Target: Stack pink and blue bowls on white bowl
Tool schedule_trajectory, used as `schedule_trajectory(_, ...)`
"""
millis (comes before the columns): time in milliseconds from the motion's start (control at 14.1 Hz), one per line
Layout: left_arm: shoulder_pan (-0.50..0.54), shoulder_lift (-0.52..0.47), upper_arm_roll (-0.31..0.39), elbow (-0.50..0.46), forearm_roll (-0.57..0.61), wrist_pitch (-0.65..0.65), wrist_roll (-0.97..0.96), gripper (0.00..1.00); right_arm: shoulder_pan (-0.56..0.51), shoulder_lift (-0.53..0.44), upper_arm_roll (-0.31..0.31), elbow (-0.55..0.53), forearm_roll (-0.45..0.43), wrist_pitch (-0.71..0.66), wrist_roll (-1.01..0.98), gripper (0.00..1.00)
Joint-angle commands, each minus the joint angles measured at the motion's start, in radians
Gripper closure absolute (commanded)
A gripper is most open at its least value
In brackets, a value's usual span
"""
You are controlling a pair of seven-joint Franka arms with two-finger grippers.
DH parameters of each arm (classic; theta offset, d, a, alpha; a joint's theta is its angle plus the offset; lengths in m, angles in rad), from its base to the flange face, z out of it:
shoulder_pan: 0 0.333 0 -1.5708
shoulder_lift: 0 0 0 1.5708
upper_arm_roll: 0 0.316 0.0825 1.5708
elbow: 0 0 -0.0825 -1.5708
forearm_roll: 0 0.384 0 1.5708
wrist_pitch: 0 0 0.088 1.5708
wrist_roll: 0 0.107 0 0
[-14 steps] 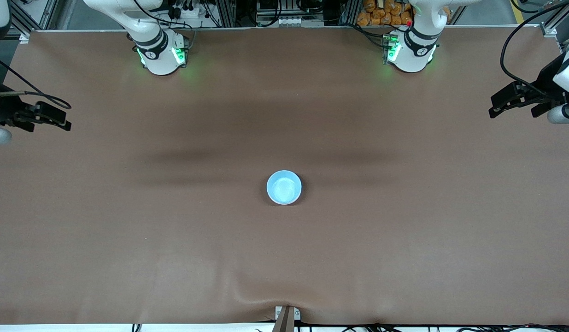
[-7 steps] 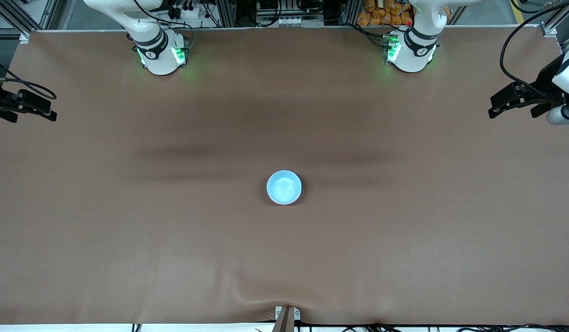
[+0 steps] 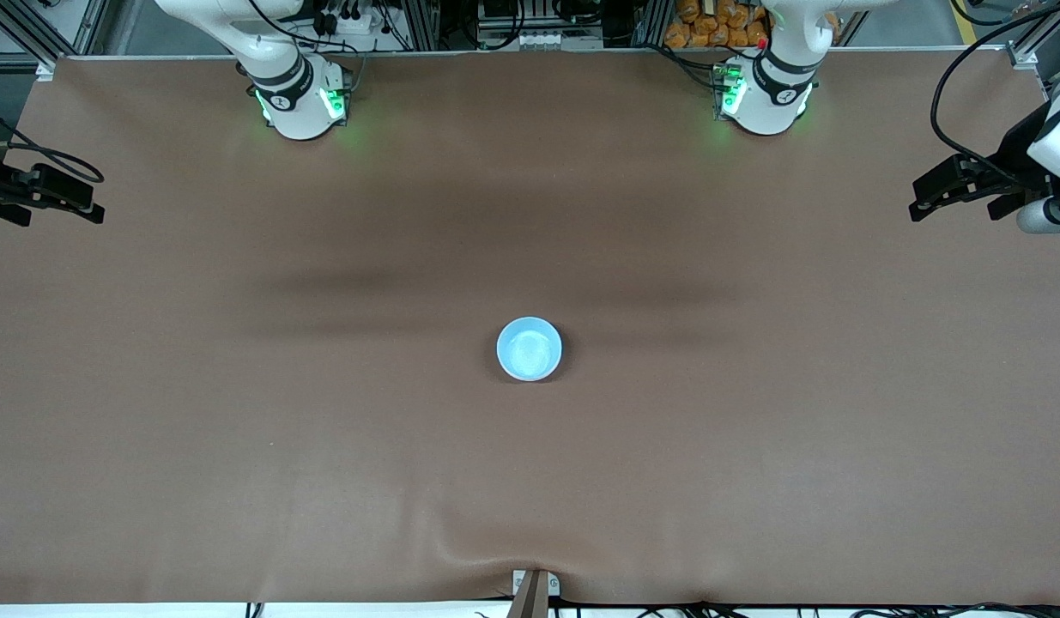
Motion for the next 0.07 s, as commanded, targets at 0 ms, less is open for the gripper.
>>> schedule_trajectory(0,0.0,0.002,-0.005,0.006,0.005,-0.007,-0.014,0.0,-0.032,-0.001,0.01,0.014,-0.014,-0.027,-0.009,0.0)
